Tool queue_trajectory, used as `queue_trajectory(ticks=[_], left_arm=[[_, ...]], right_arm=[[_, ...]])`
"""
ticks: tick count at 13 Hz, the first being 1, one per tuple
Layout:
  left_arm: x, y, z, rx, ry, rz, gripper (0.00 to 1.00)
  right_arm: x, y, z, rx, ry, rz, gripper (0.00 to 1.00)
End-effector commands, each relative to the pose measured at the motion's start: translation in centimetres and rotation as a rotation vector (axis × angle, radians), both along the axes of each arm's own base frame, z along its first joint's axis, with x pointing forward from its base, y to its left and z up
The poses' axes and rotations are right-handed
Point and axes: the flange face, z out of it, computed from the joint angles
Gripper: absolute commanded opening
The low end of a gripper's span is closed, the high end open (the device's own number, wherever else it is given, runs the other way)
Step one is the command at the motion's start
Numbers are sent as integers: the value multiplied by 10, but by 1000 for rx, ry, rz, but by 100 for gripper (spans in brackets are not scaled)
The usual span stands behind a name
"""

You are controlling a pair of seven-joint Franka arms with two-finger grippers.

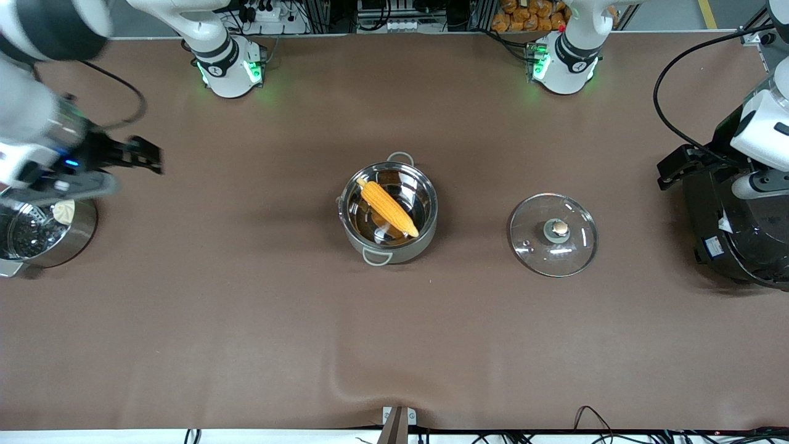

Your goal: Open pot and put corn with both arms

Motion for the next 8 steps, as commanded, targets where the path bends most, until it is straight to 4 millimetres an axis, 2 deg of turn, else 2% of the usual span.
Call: queue_trajectory(ticks=[1, 3, 5, 8], left_arm=[[-7, 8, 5, -10, 24, -21, 100], [-6, 20, 4, -9, 34, -17, 100], [-4, 21, 1, -8, 40, -18, 100], [-4, 21, 1, -10, 40, -12, 100]], right_arm=[[-12, -24, 28, 23, -38, -41, 100], [-16, -39, 43, 12, -32, -121, 100], [-18, -51, 49, 18, -41, -167, 100], [-19, -55, 55, 17, -56, -194, 100]])
